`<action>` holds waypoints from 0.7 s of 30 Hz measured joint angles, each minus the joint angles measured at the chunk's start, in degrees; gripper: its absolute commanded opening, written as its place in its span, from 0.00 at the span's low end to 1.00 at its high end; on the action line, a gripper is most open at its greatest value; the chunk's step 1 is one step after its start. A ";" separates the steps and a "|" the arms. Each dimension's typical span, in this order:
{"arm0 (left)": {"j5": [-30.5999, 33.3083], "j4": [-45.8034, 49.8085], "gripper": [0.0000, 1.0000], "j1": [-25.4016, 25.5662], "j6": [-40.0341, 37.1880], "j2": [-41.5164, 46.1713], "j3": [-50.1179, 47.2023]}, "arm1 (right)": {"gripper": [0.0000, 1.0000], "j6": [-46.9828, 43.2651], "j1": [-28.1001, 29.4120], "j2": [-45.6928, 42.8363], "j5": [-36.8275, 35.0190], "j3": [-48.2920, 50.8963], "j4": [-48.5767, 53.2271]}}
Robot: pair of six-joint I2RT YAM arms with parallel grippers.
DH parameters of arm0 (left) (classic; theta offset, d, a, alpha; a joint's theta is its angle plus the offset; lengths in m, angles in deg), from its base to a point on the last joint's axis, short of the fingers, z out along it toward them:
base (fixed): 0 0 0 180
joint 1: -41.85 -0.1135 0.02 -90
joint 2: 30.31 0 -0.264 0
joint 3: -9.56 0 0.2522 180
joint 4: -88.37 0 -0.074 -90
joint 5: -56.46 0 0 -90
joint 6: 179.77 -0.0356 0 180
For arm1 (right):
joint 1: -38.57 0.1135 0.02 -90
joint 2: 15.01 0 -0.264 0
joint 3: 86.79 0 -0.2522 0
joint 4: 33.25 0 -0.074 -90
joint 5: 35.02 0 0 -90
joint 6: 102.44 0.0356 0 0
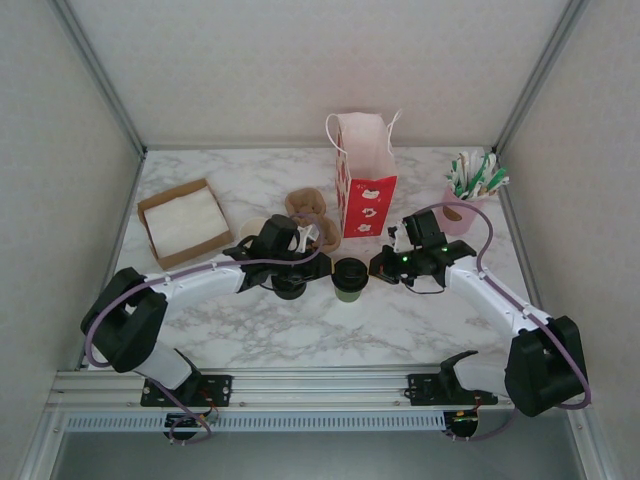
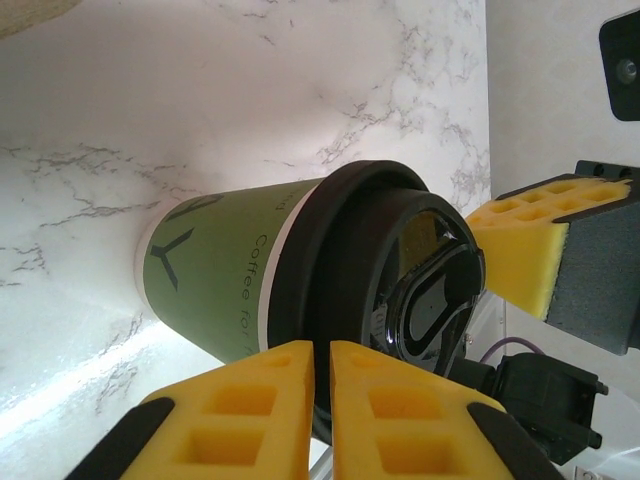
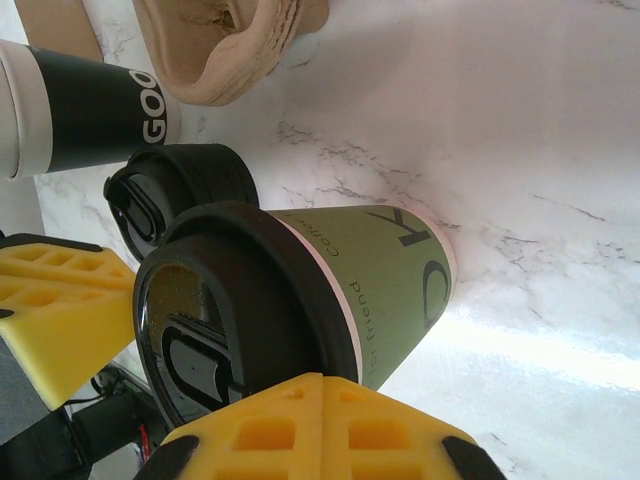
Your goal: Pack the takeout coffee
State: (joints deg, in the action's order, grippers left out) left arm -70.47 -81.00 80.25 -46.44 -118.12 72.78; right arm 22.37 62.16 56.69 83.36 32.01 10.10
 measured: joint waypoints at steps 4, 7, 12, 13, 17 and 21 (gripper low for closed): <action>-0.02 -0.55 0.13 0.00 0.00 -0.04 -0.22 | 0.00 0.00 0.00 0.04 0.00 0.00 -0.04; -0.17 -1.05 0.13 0.00 0.00 -0.04 -0.61 | 0.00 0.00 -0.11 0.20 0.17 0.00 -0.07; -0.22 -1.97 0.12 -0.04 0.00 -0.04 -1.22 | 0.00 -0.02 -0.26 0.57 0.42 -0.02 -0.26; -0.22 -2.25 0.12 -0.04 0.02 -0.04 -1.36 | 0.00 -0.02 -0.33 0.63 0.46 -0.02 -0.31; -0.22 -2.64 0.12 -0.04 0.00 -0.04 -1.57 | 0.00 -0.02 -0.52 0.96 0.85 -0.13 -0.55; -0.20 -2.64 0.12 -0.02 0.02 -0.04 -1.57 | 0.00 -0.02 -0.63 1.29 0.83 -0.39 -0.70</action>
State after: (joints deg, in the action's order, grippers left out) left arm -70.66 -83.65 80.22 -46.42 -118.16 71.20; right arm 22.35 61.53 57.98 84.19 31.61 9.40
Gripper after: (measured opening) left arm 0.121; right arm 0.036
